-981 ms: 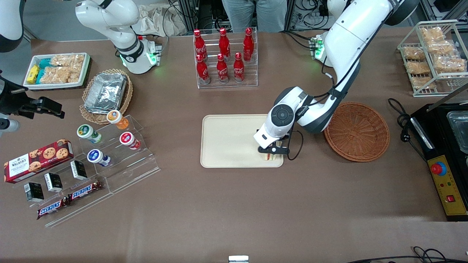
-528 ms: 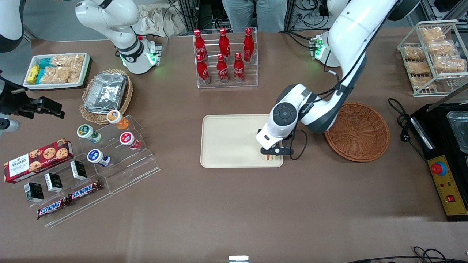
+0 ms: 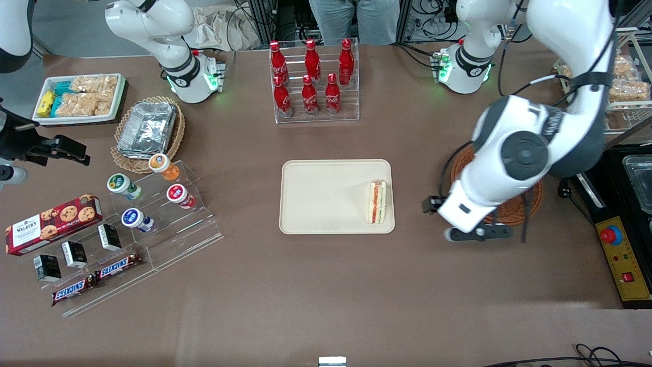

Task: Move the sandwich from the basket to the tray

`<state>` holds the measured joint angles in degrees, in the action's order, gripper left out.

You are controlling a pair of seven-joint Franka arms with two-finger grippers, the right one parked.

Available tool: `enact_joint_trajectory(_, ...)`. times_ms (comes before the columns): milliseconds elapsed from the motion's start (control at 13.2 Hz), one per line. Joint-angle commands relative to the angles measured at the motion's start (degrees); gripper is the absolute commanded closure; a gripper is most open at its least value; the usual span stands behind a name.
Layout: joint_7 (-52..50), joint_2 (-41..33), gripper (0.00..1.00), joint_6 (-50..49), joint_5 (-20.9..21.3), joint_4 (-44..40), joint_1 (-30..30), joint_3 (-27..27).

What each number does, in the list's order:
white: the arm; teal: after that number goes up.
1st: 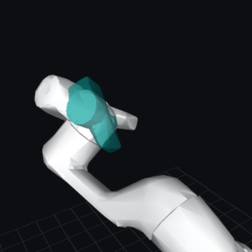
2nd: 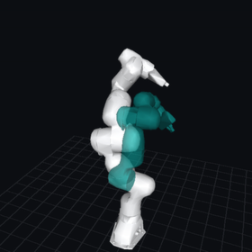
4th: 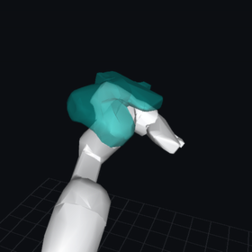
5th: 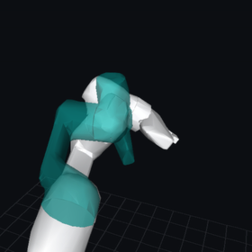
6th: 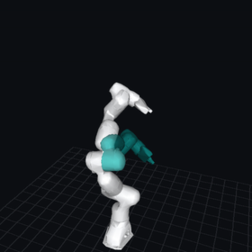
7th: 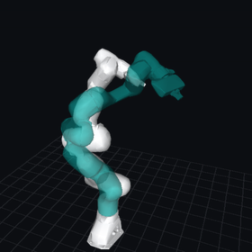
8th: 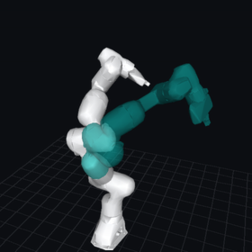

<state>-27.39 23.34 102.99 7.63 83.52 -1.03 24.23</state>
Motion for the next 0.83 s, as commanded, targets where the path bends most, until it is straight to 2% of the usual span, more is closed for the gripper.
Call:
enact_joint_trajectory(0,0.84,-3.12,0.00,-3.14,-0.86,0.16,-1.16,0.38)
enact_joint_trajectory(151,7.65,-6.36,0.00,-6.03,-2.51,0.33,-4.32,0.04)
enact_joint_trajectory(226,12.05,-8.03,0.00,-8.40,-3.49,0.16,-3.98,-3.36)
enact_joint_trajectory(377,16.82,-12.42,0.00,-9.91,-6.65,0.42,1.43,-13.71)
enact_joint_trajectory(528,17.45,-18.73,0.00,-13.24,-7.18,2.17,7.42,-22.26)
enact_joint_trajectory(755,17.28,-27.27,0.00,-16.50,-8.68,5.42,8.06,-25.00)
